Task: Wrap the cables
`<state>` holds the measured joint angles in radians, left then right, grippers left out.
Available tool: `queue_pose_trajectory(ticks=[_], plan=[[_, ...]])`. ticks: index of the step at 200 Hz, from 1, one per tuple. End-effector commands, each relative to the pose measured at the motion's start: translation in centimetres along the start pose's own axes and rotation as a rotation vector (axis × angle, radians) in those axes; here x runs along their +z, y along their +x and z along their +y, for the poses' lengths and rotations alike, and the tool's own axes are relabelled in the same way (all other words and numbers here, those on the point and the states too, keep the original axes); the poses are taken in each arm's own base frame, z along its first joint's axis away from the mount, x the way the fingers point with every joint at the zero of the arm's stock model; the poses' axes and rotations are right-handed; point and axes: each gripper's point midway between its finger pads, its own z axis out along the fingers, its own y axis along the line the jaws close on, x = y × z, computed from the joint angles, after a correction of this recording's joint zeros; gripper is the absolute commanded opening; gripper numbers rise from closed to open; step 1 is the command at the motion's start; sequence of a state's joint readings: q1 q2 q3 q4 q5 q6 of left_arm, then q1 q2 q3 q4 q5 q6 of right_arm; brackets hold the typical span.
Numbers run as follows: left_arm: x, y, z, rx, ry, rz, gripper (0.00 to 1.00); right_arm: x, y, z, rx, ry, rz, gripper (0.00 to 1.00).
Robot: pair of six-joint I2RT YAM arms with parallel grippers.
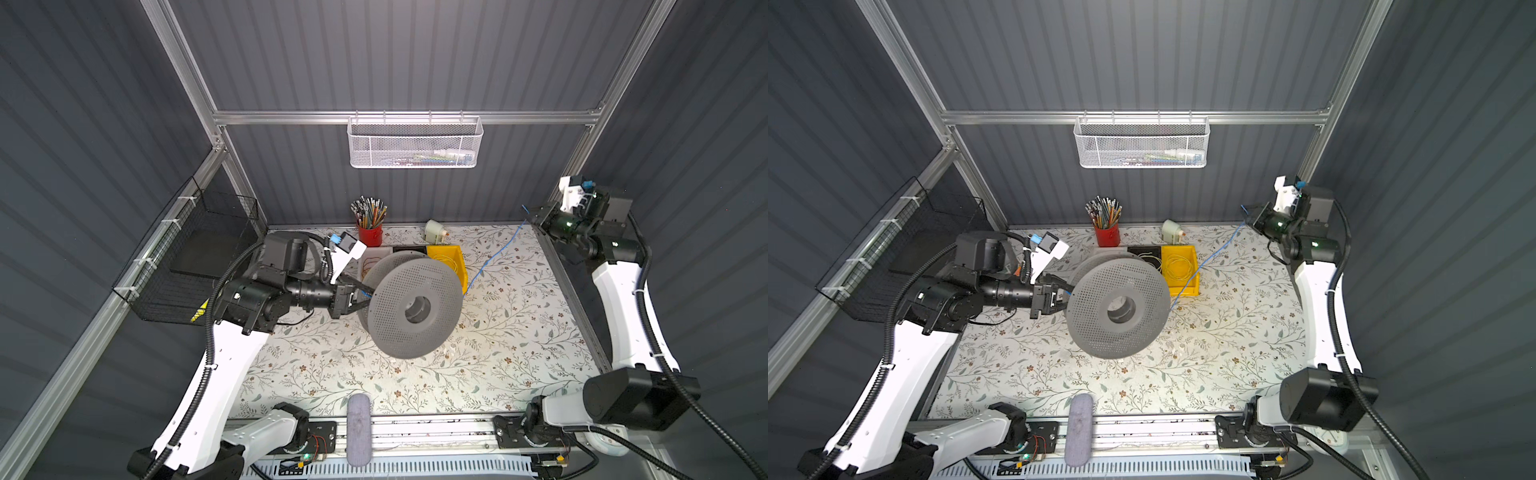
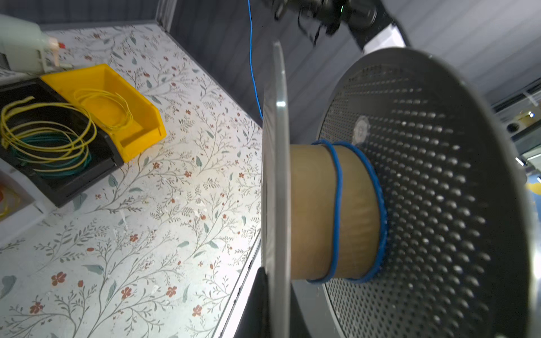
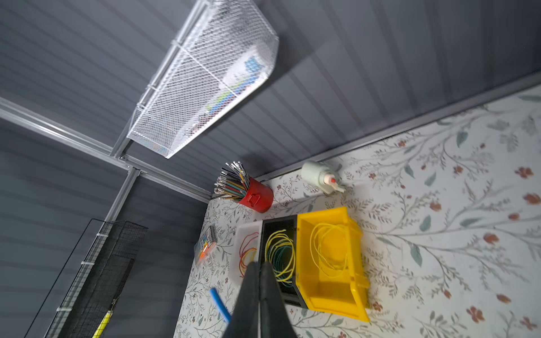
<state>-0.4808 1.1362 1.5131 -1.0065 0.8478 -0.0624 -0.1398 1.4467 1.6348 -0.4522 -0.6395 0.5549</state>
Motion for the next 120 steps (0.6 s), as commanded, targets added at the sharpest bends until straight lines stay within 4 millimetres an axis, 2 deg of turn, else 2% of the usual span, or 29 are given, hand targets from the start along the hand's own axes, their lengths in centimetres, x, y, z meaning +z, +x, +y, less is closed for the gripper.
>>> queue_pose_trajectory(ticks=[1, 9, 20, 30, 39, 52, 76, 104, 120], plan=[[3.1, 3.9, 1.0, 0.032, -0.099, 0.208, 0.00, 0.4, -0.9, 2.3, -0.065, 0.012, 0.001, 0.00], [4.7, 5.4, 2.1, 0.052, -0.172, 0.299, 0.00, 0.6, -1.1, 3.6, -0.086, -0.002, 0.003, 0.00], [6.4, 7.4, 4.4, 0.075, -0.305, 0.429, 0.00, 0.7, -1.3, 5.2, -0.102, -0.027, 0.005, 0.00], [7.3, 8.6, 6.5, 0.089, -0.409, 0.523, 0.00, 0.8, -1.3, 6.7, -0.112, -0.060, 0.010, 0.00], [7.9, 8.8, 8.0, 0.100, -0.479, 0.557, 0.00, 0.8, -1.1, 7.9, -0.118, -0.088, 0.017, 0.00], [8.4, 7.6, 10.0, 0.104, -0.582, 0.526, 0.00, 0.6, -0.7, 10.1, -0.134, -0.139, 0.028, 0.00], [8.6, 4.3, 13.5, 0.036, -0.831, 0.440, 0.00, -0.7, 0.1, 14.6, -0.136, -0.267, 0.039, 0.00], [11.1, 0.6, 14.1, -0.074, -0.880, 0.259, 0.00, -3.2, 1.0, 20.1, -0.137, -0.434, 0.035, 0.00], [11.4, -0.9, 14.6, -0.104, -0.920, 0.208, 0.00, -4.7, 1.6, 22.9, -0.129, -0.539, 0.042, 0.00]])
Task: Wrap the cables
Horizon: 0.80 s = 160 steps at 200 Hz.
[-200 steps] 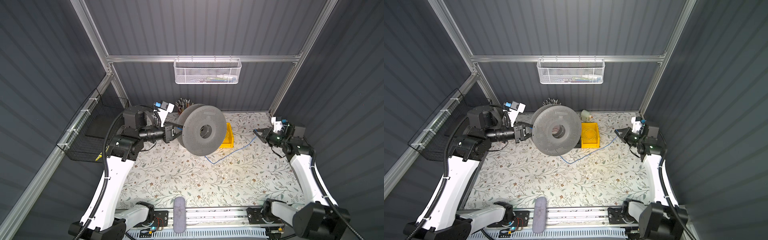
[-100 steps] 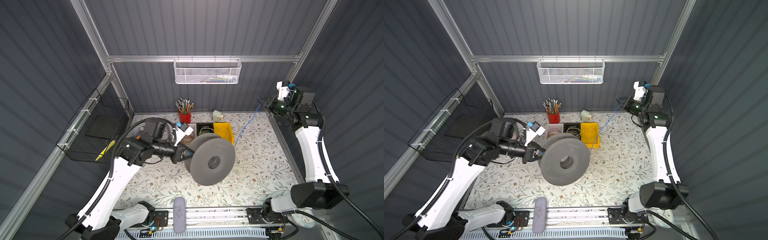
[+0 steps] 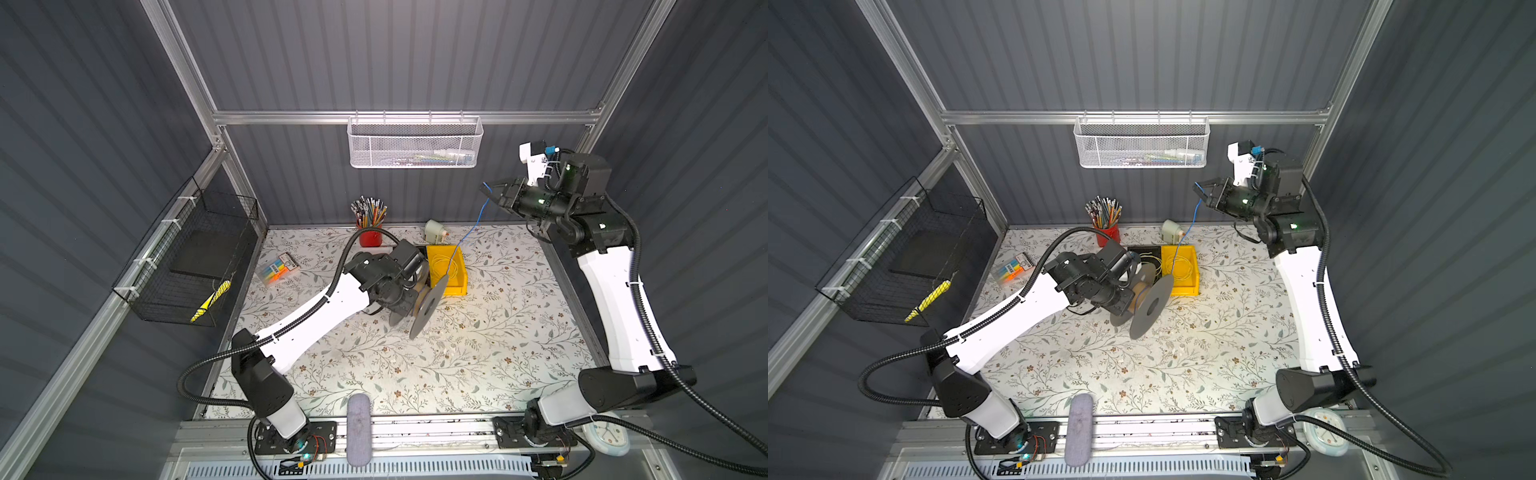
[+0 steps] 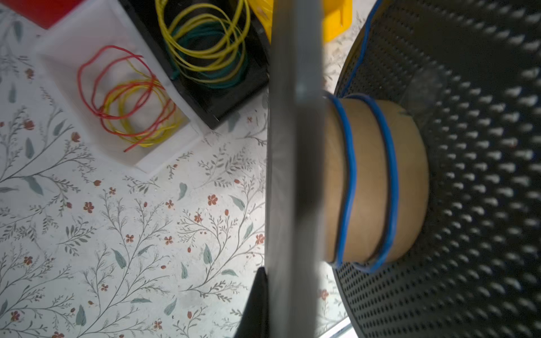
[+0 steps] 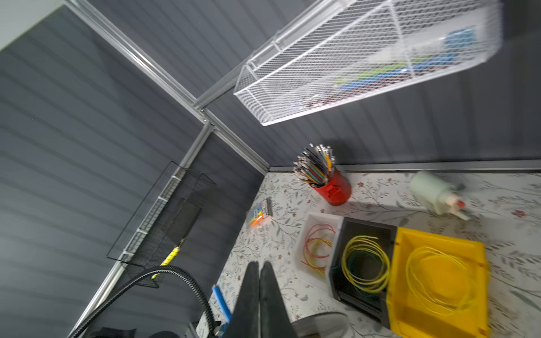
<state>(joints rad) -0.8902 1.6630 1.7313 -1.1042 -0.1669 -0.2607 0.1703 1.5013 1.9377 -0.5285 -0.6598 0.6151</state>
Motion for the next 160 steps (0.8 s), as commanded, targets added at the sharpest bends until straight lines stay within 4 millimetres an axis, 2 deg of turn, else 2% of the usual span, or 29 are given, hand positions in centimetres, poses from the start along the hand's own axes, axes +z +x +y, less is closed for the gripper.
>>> queue_pose_trajectory(ticks=[1, 16, 38, 64, 70, 89, 109, 113, 124, 138, 160], plan=[[-1.3, -3.5, 0.9, -0.151, -0.091, -0.121, 0.00, -2.6, -1.4, 8.0, -0.041, -0.227, -0.066, 0.00], [-1.9, -4.4, 1.9, -0.185, -0.154, -0.140, 0.00, -2.9, -0.6, 10.6, -0.001, -0.348, -0.049, 0.00], [-3.7, -6.5, 2.0, -0.246, -0.140, -0.243, 0.00, -3.6, 0.8, 14.2, 0.087, -0.561, -0.006, 0.00], [-5.2, -8.4, 2.8, -0.339, -0.103, -0.323, 0.00, -4.2, 4.8, 17.5, 0.085, -0.648, 0.073, 0.00], [-5.2, -8.6, 3.1, -0.367, -0.090, -0.324, 0.00, -4.5, 5.8, 18.0, 0.084, -0.659, 0.088, 0.00], [-5.4, -11.1, 3.6, -0.501, 0.071, -0.408, 0.00, -5.7, 8.6, 19.1, 0.107, -0.688, 0.132, 0.00], [-5.7, -13.1, 5.3, -0.630, 0.152, -0.490, 0.00, -6.3, 12.0, 19.5, 0.141, -0.709, 0.177, 0.00], [-5.9, -13.5, 5.6, -0.643, 0.154, -0.508, 0.00, -7.4, 12.8, 20.1, 0.136, -0.733, 0.180, 0.00], [-6.6, -14.6, 5.9, -0.669, 0.167, -0.556, 0.00, -7.6, 14.5, 19.9, 0.152, -0.738, 0.197, 0.00], [-7.6, -16.0, 6.4, -0.705, 0.202, -0.609, 0.00, -7.6, 16.6, 18.7, 0.180, -0.712, 0.206, 0.00], [-9.7, -17.5, 7.7, -0.768, 0.278, -0.702, 0.00, -6.4, 20.3, 14.4, 0.269, -0.609, 0.217, 0.00]])
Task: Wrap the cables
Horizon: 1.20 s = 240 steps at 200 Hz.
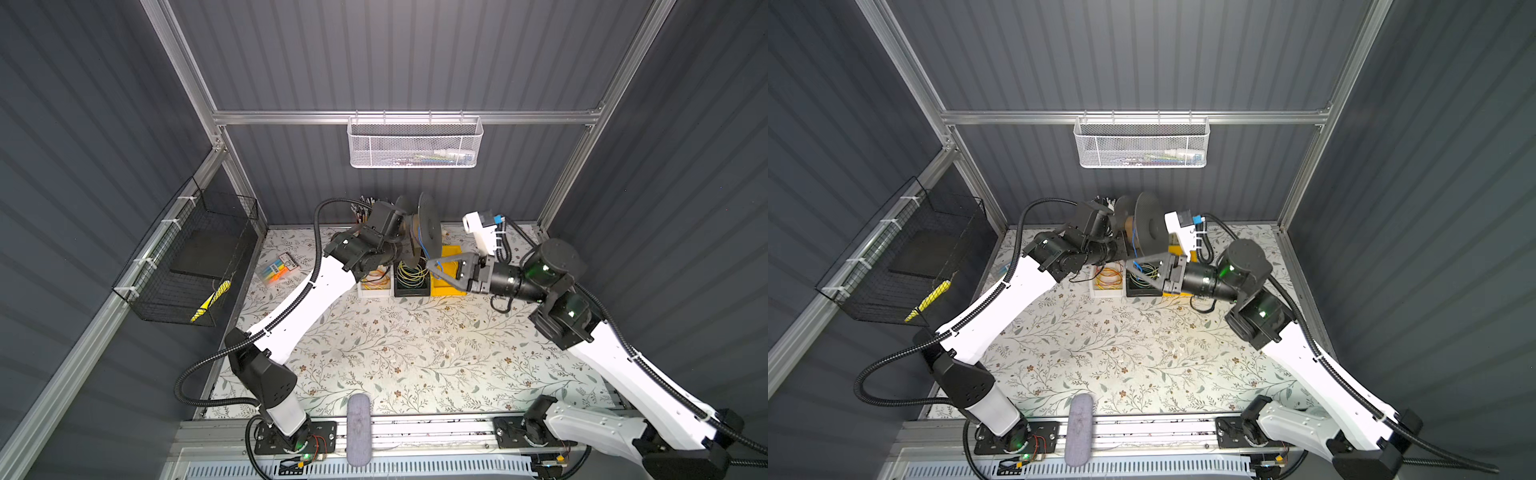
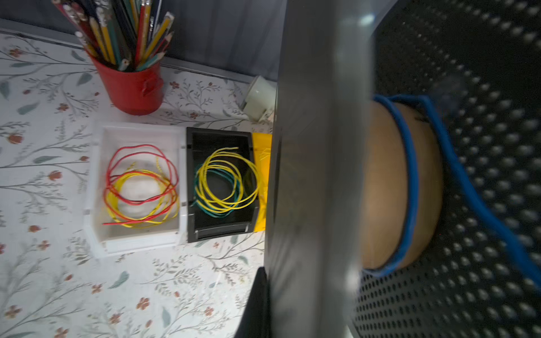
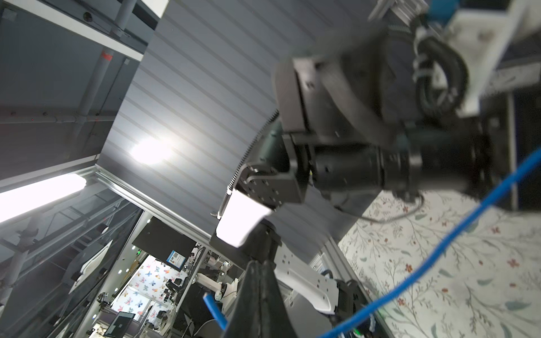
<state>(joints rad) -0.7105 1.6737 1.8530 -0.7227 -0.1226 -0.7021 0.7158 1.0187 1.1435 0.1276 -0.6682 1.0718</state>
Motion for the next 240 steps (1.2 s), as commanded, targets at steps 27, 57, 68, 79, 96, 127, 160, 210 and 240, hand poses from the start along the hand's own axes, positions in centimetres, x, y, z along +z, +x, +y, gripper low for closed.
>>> queue_pose_trajectory(ticks=[27, 57, 68, 79, 96, 127, 160, 210, 240], plan=[[-3.9, -8.3, -2.0, -0.255, 0.323, -0.242, 0.00, -4.4, 3.5, -5.6, 0.074, 0.085, -0.134, 0.00], [-6.6, -8.6, -2.6, -0.301, 0.533, -0.253, 0.00, -9.4, 1.6, -9.2, 0.079, 0.220, -0.307, 0.00], [-7.8, -8.6, -3.3, -0.280, 0.615, -0.248, 0.00, -11.2, 0.9, -10.7, 0.090, 0.276, -0.356, 0.00], [-9.1, -8.2, -4.2, -0.247, 0.686, -0.226, 0.00, -12.5, 0.3, -11.9, 0.098, 0.315, -0.388, 0.00], [-11.0, -7.5, -5.2, -0.181, 0.771, -0.198, 0.00, -13.8, -0.8, -13.3, 0.114, 0.352, -0.410, 0.00], [-13.7, -5.0, -6.8, -0.048, 0.895, -0.103, 0.00, -14.9, -3.3, -15.1, 0.140, 0.384, -0.427, 0.00], [-15.8, -1.1, -7.0, 0.084, 0.982, 0.011, 0.00, -16.4, -6.4, -16.3, 0.157, 0.404, -0.446, 0.00], [-17.7, 5.6, -5.9, 0.309, 1.033, 0.244, 0.00, -17.7, -10.7, -15.8, 0.143, 0.391, -0.432, 0.00], [-15.8, 11.9, -5.1, 0.502, 0.870, 0.413, 0.00, -17.3, -13.2, -15.1, 0.129, 0.370, -0.398, 0.00]])
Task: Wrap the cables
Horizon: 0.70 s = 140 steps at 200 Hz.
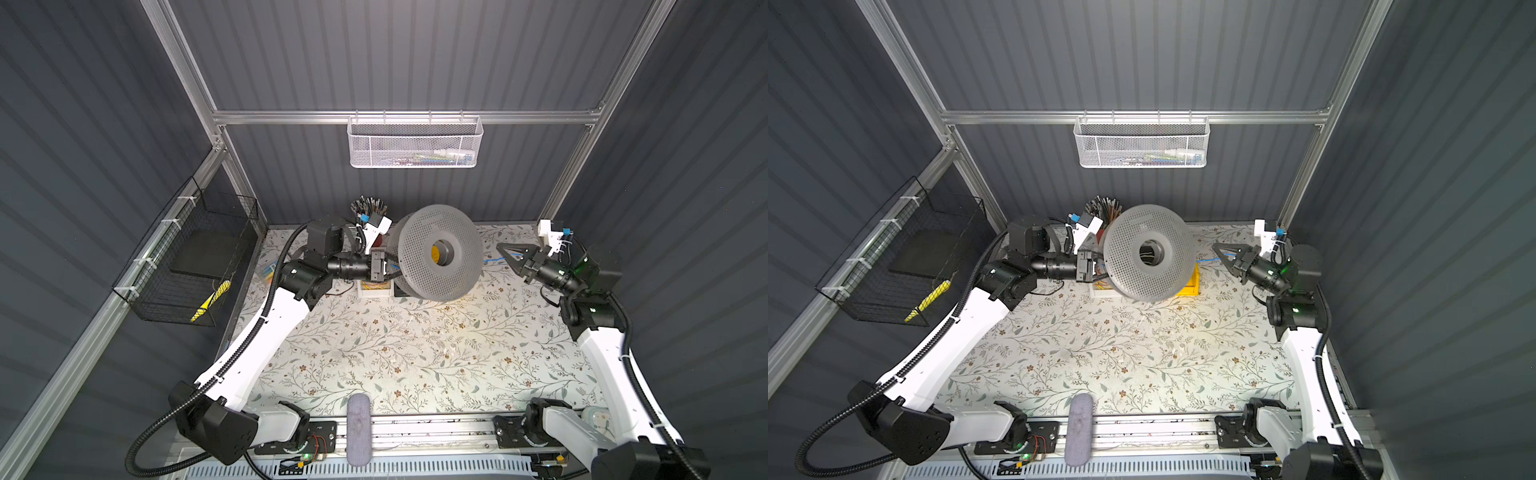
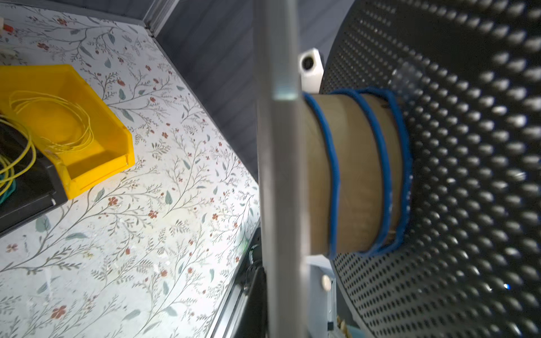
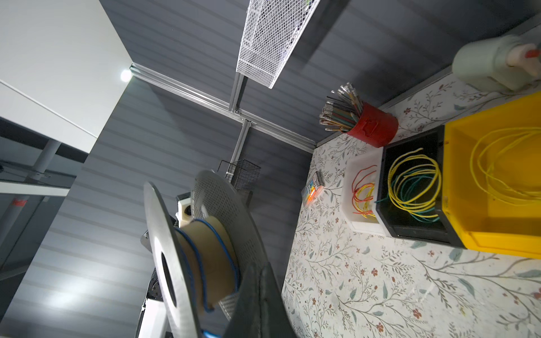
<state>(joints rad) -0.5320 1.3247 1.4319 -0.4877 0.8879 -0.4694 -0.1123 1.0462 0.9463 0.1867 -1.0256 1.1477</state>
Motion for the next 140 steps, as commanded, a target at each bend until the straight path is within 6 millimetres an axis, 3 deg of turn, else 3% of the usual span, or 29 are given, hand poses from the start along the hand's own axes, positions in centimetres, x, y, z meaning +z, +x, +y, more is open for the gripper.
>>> queue_pose_trajectory(ticks=[1, 9, 29, 39, 60, 79, 96, 115, 140], plan=[[-0.1, 5.0, -3.8, 0.237, 0.026, 0.214, 0.00, -0.1, -3.0, 0.3, -0.013, 0.018, -0.048, 0.00], [0.9, 6.5, -2.4, 0.236, -0.039, 0.294, 0.00, 0.5, -3.8, 0.1, -0.008, 0.027, -0.042, 0.00], [2.8, 9.9, 1.7, 0.252, -0.254, 0.478, 0.00, 1.2, -4.8, 2.1, -0.059, 0.021, -0.026, 0.00], [3.3, 10.6, 3.7, 0.282, -0.368, 0.535, 0.00, 1.8, -4.9, 3.2, -0.089, 0.015, -0.008, 0.00], [3.1, 10.5, 7.7, 0.359, -0.625, 0.598, 0.00, 3.3, -3.8, 5.3, -0.142, -0.005, 0.057, 0.00], [1.7, 8.7, 10.7, 0.431, -0.893, 0.608, 0.00, 4.9, -1.7, 7.1, -0.204, -0.039, 0.147, 0.00], [0.9, 6.6, 11.3, 0.486, -1.050, 0.586, 0.00, 6.2, 0.9, 8.5, -0.276, -0.078, 0.238, 0.00], [1.1, 5.1, 10.5, 0.521, -1.087, 0.552, 0.00, 7.2, 4.4, 9.8, -0.379, -0.110, 0.352, 0.00], [1.6, 5.3, 10.5, 0.541, -1.060, 0.587, 0.00, 7.3, 8.3, 10.0, -0.469, -0.109, 0.490, 0.00]])
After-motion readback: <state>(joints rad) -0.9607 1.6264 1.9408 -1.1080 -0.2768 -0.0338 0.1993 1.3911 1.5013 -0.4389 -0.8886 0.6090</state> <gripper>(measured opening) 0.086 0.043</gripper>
